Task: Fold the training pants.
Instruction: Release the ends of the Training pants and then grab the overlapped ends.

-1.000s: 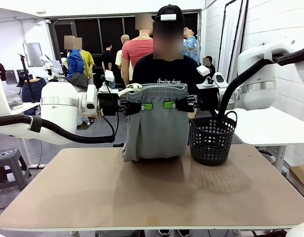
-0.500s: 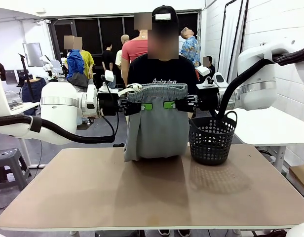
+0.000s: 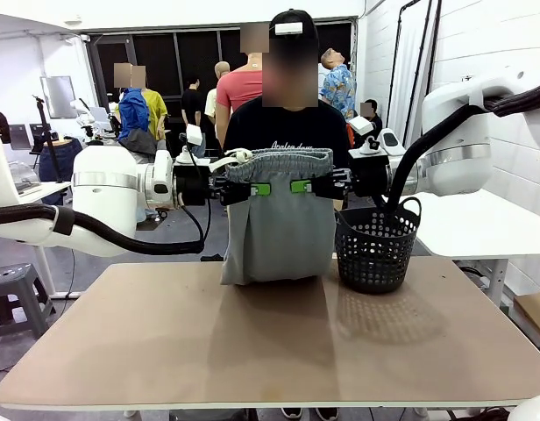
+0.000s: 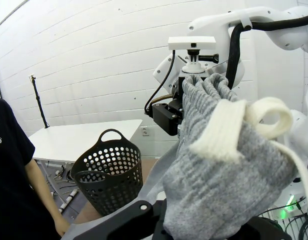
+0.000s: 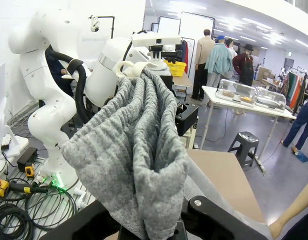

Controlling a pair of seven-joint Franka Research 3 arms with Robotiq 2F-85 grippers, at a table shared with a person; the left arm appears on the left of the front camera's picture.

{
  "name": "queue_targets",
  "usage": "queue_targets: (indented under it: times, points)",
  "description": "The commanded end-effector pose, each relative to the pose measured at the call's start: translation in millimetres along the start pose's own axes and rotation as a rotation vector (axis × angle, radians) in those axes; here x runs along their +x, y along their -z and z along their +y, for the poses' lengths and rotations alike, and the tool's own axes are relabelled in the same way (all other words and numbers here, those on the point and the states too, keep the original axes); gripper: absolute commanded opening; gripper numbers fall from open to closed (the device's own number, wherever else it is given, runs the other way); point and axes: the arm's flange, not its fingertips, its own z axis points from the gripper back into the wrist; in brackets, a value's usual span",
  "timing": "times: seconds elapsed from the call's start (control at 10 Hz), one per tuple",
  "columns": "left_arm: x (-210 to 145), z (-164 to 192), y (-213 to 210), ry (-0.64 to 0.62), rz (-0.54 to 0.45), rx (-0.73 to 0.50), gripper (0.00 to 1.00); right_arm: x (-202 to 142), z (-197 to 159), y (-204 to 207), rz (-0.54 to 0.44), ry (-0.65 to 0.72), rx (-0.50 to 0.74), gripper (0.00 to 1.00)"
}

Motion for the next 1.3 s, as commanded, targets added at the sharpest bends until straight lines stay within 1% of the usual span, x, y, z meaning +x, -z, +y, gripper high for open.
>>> queue_targets:
  times: [0.0,1.2]
  points:
    - [2.9,-1.6,1.0,-0.004,-0.003,0.0,0.0,-0.5,4.3,-0.5,-0.021,-0.004,-0.001,0.0]
    - [2.9,-1.6,1.0,-0.004,-0.003,0.0,0.0,-0.5,4.3,-0.5,-0.021,-0.004,-0.001,0.0]
